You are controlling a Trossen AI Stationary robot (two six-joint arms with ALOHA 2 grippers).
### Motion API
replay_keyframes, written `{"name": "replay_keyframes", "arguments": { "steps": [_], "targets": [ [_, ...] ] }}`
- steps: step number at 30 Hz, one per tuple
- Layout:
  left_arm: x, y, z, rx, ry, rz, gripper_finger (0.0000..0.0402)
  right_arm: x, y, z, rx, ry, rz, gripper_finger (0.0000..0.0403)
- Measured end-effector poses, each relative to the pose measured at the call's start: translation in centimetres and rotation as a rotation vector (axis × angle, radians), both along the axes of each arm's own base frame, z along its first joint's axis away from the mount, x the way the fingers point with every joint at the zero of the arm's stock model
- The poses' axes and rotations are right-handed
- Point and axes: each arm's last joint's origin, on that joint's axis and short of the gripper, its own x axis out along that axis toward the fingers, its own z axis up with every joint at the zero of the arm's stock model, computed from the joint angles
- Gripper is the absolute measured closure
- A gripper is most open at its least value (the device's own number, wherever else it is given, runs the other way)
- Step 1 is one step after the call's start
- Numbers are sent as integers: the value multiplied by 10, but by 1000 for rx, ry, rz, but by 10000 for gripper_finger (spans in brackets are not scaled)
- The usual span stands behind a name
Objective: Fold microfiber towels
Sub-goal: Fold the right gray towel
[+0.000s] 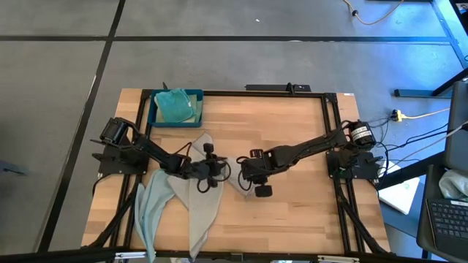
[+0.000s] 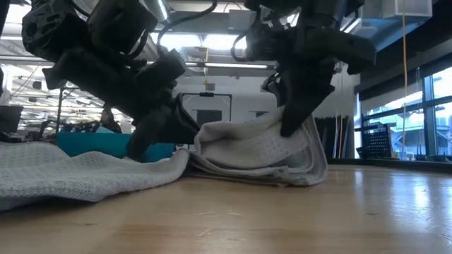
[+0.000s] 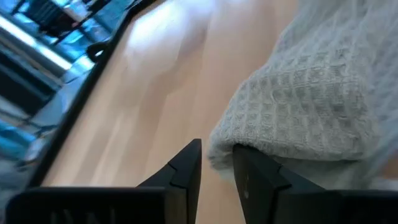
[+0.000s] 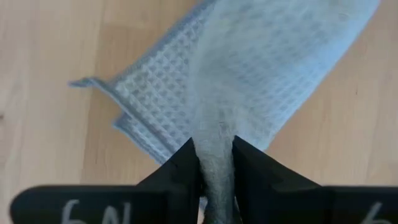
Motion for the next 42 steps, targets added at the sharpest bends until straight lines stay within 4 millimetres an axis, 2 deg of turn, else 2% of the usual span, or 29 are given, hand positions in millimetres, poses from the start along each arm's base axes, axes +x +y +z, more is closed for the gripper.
{"name": "replay_keyframes", "arguments": {
  "steps": [7, 12, 14, 19, 22, 25, 30, 33, 36, 42],
  "targets": [
    [-3, -3, -6, 8, 97, -114, 319, -1, 0, -1, 31, 19, -62, 324],
    [-8, 4, -10, 107, 164, 19, 319, -1, 9, 1, 243, 45, -44, 318],
    [-9, 8, -10, 134, 165, 77, 319, -1, 16, 2, 278, 41, -38, 313],
    [-8, 16, -9, 86, 128, 152, 319, 1, 28, 3, 264, -16, -5, 300],
    [-7, 16, -9, 35, 105, 137, 319, 2, 34, 4, 182, -71, 46, 299],
    [-7, 14, -9, 13, 95, 134, 319, 2, 39, 5, 92, -106, 21, 298],
    [-7, 11, -8, -1, 71, 130, 319, 13, 62, 10, 219, -278, 156, 298],
    [-7, 6, -7, -2, 64, 115, 319, 12, 72, 7, 210, -287, 179, 298],
    [-7, -4, -5, -5, 50, 55, 319, 9, 72, 5, 157, -269, 121, 298],
    [-13, -41, 22, 62, -2, -277, 319, -4, 70, -1, 124, -134, 30, 298]
  ]
}}
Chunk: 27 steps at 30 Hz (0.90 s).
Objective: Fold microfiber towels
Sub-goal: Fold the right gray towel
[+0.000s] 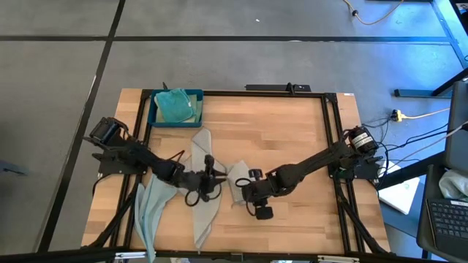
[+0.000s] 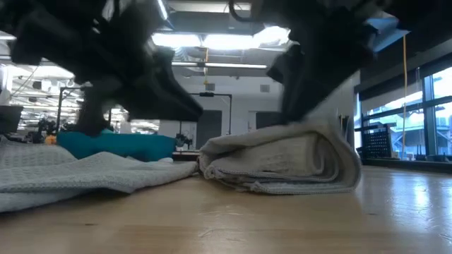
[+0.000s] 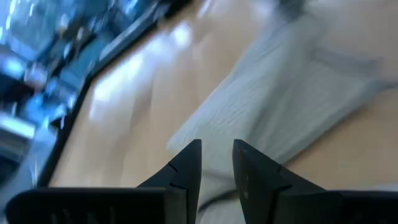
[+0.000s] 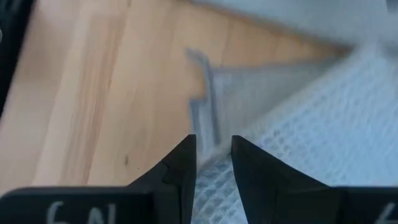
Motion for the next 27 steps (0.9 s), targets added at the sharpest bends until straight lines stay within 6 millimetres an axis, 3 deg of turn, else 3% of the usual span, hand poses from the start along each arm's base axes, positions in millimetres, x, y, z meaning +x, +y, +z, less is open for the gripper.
{"name": "replay_keyframes", "arguments": {
  "steps": [3, 7, 17, 27],
  "targets": [
    [-4, -9, 5, 24, -2, -71, 319, -4, -3, -2, -6, 55, -35, 298],
    [-2, -11, -1, -83, 35, -159, 319, -6, -3, -1, -11, 58, -57, 298],
    [16, 9, -20, -36, 41, -80, 319, -7, -2, -1, -27, 61, -35, 298],
    [31, 10, -30, 39, 124, -83, 319, -8, -2, -2, -37, 71, -35, 298]
  ]
}}
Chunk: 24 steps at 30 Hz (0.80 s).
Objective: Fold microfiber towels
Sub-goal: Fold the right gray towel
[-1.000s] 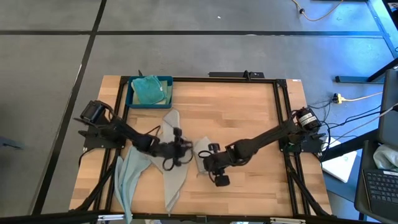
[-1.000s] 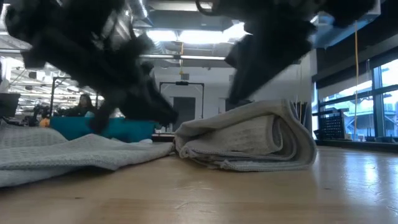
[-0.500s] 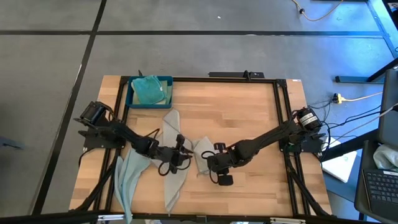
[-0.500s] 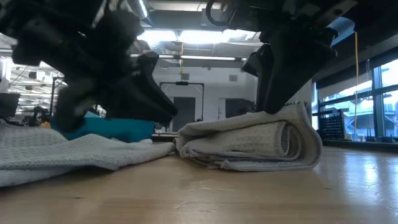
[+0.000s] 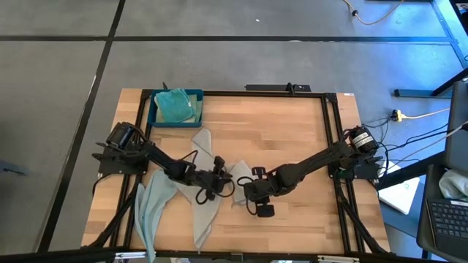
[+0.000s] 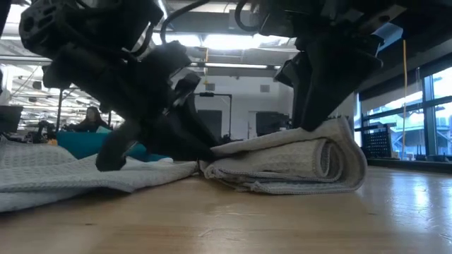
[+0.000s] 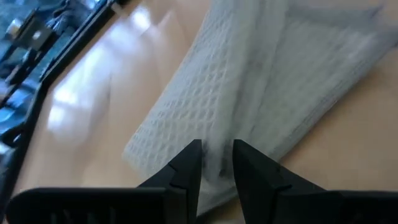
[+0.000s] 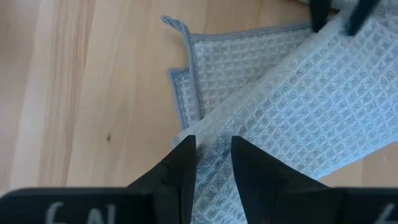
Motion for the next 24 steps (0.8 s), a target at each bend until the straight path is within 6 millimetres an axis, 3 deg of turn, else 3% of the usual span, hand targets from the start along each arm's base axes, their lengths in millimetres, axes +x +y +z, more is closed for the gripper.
{"name": "replay_keyframes", "arguments": {
  "steps": [4, 24],
  "targets": [
    [-1, 4, 0, 64, -8, 87, 319, 0, -1, 0, -13, -8, -36, 298],
    [-1, 8, 5, 157, -16, 122, 319, -1, 14, -3, 26, -32, -97, 298]
  ]
}}
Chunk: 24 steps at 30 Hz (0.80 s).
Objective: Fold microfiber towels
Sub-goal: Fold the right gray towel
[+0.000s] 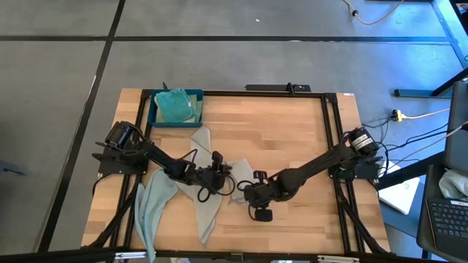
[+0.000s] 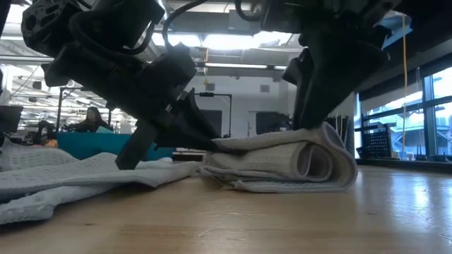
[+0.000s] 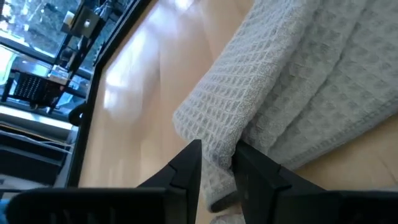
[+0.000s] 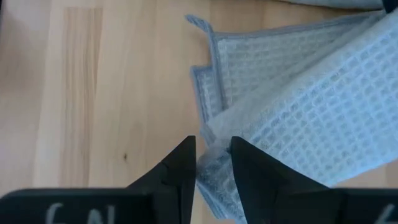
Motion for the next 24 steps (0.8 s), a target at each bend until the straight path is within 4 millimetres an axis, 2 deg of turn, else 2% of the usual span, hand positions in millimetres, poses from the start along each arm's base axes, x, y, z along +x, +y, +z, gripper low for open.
{"name": "replay_keyframes", "arguments": {
  "steps": [4, 10, 18, 24],
  "targets": [
    [0, 0, -1, -20, 6, -3, 326, 0, 0, -1, -2, 5, 0, 298],
    [-1, 0, 7, -11, -6, -4, 395, -2, -1, -2, -13, 26, 1, 298],
    [-10, 6, 33, 88, 9, 27, 401, -3, -2, -3, -23, 42, 2, 298],
    [-13, 12, 33, 85, 64, 30, 401, -3, -2, -3, -43, 29, -8, 298]
  ]
}}
